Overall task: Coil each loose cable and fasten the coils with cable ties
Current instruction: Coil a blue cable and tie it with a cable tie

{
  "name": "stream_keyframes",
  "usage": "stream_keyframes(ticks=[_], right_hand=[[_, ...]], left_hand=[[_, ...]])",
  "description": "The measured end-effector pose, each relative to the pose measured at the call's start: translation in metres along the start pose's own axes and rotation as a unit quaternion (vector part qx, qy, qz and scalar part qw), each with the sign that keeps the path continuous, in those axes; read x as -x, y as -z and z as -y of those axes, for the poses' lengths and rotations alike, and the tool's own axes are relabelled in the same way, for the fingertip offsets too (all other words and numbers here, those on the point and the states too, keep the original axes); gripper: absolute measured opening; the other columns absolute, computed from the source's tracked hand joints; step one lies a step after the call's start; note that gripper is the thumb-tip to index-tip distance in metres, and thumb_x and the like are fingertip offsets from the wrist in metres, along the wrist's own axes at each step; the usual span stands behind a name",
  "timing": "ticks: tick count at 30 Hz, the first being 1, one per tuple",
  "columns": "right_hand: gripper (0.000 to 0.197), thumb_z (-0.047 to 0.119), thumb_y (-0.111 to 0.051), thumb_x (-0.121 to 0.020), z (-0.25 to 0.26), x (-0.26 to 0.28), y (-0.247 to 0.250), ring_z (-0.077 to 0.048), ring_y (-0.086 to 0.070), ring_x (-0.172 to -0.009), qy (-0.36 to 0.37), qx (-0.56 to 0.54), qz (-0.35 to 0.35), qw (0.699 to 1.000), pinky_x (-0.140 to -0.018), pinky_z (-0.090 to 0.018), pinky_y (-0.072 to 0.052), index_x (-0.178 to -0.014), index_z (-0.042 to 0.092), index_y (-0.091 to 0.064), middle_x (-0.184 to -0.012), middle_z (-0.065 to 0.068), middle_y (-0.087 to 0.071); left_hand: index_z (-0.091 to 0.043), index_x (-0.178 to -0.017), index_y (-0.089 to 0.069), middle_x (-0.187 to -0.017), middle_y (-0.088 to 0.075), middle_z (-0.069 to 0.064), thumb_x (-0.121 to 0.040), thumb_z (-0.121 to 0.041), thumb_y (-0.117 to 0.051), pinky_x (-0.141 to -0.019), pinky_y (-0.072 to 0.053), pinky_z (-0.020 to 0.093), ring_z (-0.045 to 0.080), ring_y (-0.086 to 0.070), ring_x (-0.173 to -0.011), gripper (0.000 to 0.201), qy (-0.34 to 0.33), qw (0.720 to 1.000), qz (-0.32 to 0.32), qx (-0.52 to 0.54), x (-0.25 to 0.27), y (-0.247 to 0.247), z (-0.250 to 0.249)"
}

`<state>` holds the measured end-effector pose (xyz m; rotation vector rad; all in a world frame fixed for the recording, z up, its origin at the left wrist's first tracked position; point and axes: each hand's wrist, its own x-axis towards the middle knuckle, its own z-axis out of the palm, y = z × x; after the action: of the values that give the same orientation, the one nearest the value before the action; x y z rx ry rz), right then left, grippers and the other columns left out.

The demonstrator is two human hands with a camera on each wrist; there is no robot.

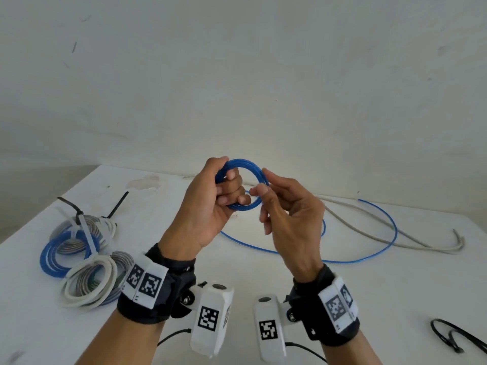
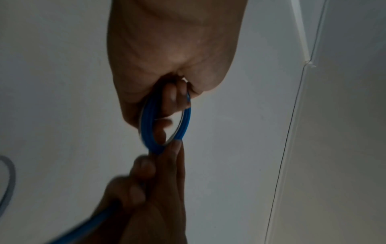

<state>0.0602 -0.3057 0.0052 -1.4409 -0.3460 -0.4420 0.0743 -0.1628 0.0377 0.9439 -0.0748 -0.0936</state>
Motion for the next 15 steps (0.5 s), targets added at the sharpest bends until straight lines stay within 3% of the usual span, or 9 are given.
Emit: stream_keyframes(ticks=[2,5,9,12,15], right_hand=[[0.019,0.011,-0.069,-0.095,0.001,-0.004,0.008,-0.014,-0.049,-0.05,-0.001,0.027,0.022,0.999,-0.042,-0.026,-0.042,-0.108,0.024,-0.075,-0.082,-0.017,-0.072],[0.019,0.012,-0.067,-0.097,0.004,-0.01,0.018,-0.009,-0.049,-0.052,0.005,0.07,0.068,0.995,-0.048,-0.021,-0.041,-0.109,0.024,-0.075,-0.082,-0.008,-0.074],[0.022,0.012,-0.067,-0.097,0.01,-0.012,0.029,-0.006,-0.053,-0.061,0.014,0.133,0.133,0.982,-0.054,-0.016,-0.04,-0.107,0.029,-0.076,-0.08,0.005,-0.074],[0.023,0.008,-0.067,-0.096,0.011,-0.011,0.032,-0.001,-0.061,-0.066,0.03,0.167,0.16,0.972,-0.059,-0.01,-0.04,-0.109,0.024,-0.077,-0.084,0.015,-0.076],[0.021,0.012,-0.068,-0.096,0.01,-0.012,0.031,-0.009,-0.066,-0.075,0.045,0.183,0.149,0.971,-0.063,-0.015,-0.044,-0.11,0.025,-0.077,-0.092,0.016,-0.077]], left_hand=[[-0.01,-0.069,-0.05,-0.052,-0.027,-0.001,-0.1,-0.02,-0.032,-0.07,-0.055,0.035,0.013,-0.024,-0.048,0.037,0.026,0.999,0.014,-0.039,-0.001,0.003,-0.003],[-0.007,-0.075,-0.052,-0.053,-0.032,0.001,-0.097,-0.018,-0.03,-0.081,-0.056,0.04,0.015,-0.028,-0.047,0.034,0.061,0.991,0.024,-0.117,0.0,0.008,-0.008],[-0.009,-0.075,-0.053,-0.053,-0.029,-0.001,-0.103,-0.027,-0.039,-0.073,-0.054,0.034,0.015,-0.026,-0.047,0.037,0.076,0.972,0.037,-0.221,0.002,0.006,-0.006],[-0.013,-0.071,-0.059,-0.052,-0.03,-0.004,-0.106,-0.034,-0.041,-0.072,-0.047,0.036,0.013,-0.024,-0.047,0.045,0.076,0.949,0.053,-0.302,0.003,0.001,0.001],[-0.019,-0.056,-0.057,-0.05,-0.037,-0.008,-0.107,-0.036,-0.04,-0.07,-0.045,0.033,0.01,-0.029,-0.045,0.056,0.061,0.938,0.052,-0.336,0.004,0.001,0.002]])
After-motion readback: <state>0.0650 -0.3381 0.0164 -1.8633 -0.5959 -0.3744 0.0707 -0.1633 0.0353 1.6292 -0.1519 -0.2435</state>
